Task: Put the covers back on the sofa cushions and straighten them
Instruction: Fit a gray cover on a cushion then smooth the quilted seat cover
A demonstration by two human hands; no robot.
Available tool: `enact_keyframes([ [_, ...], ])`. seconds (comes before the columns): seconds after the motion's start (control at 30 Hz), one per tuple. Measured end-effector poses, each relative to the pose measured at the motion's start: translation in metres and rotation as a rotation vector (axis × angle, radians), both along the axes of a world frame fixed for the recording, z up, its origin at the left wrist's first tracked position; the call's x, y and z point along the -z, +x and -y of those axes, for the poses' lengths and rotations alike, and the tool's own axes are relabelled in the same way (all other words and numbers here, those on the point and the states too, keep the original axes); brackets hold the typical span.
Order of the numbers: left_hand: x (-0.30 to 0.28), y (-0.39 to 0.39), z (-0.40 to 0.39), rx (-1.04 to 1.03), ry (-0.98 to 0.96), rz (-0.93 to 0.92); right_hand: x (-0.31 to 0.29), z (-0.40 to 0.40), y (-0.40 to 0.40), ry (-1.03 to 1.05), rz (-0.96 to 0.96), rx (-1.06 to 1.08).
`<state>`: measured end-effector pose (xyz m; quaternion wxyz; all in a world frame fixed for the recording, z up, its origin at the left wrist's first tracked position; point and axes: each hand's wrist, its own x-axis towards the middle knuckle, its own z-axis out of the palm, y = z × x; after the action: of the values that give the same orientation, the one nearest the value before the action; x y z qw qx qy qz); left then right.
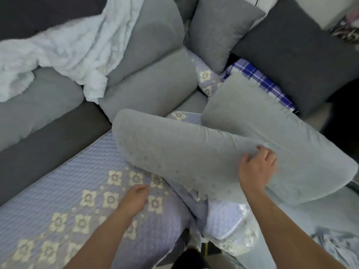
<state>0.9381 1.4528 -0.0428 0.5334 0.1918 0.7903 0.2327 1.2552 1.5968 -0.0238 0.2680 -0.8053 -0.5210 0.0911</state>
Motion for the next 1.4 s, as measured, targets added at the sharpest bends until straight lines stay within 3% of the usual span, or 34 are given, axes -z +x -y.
enact_keyframes([
  [0.13,-0.01,0.042,-0.003,-0.164,-0.054,0.079,0.009,-0.012,0.049,-0.34,-0.508,0.165],
  [0.2,-0.017,0.06,-0.013,-0.185,-0.054,0.081,0.017,-0.017,0.062,-0.375,-0.579,0.127],
  [0.3,-0.024,0.079,-0.035,-0.152,-0.002,-0.015,0.026,-0.021,0.071,-0.415,-0.507,0.092],
  [0.43,-0.037,0.086,-0.072,0.18,0.133,-0.306,0.03,0.006,0.065,-0.459,-0.43,0.04],
  [0.57,-0.054,0.103,-0.119,0.747,0.376,-0.591,0.021,0.075,0.066,-0.443,-0.435,-0.015],
  [0.7,-0.031,0.123,-0.123,1.294,0.062,-0.582,0.014,0.117,0.072,-0.469,-0.454,-0.052],
  [0.8,-0.009,0.134,-0.087,1.458,0.029,-0.636,0.006,0.119,0.079,-0.35,-0.434,-0.063],
  [0.87,-0.001,0.134,-0.062,1.525,0.006,-0.661,0.004,0.107,0.077,-0.43,-0.263,-0.348],
  [0.93,0.004,0.13,-0.037,1.549,0.019,-0.727,0.01,0.1,0.064,-0.587,-0.044,-0.718],
  [1.03,0.008,0.122,-0.019,1.431,0.138,-0.819,0.024,0.093,0.038,-0.807,0.126,-0.958],
  [1.2,0.0,0.067,-0.013,1.378,0.124,-0.811,0.03,0.091,-0.01,-0.659,0.318,-1.209],
  [1.3,-0.006,0.009,-0.009,1.339,0.064,-0.933,0.031,0.094,-0.018,-0.665,0.175,-1.164],
  [1.4,-0.015,-0.026,-0.007,1.119,0.116,-0.891,0.03,0.087,-0.011,-0.558,-0.164,-0.909],
])
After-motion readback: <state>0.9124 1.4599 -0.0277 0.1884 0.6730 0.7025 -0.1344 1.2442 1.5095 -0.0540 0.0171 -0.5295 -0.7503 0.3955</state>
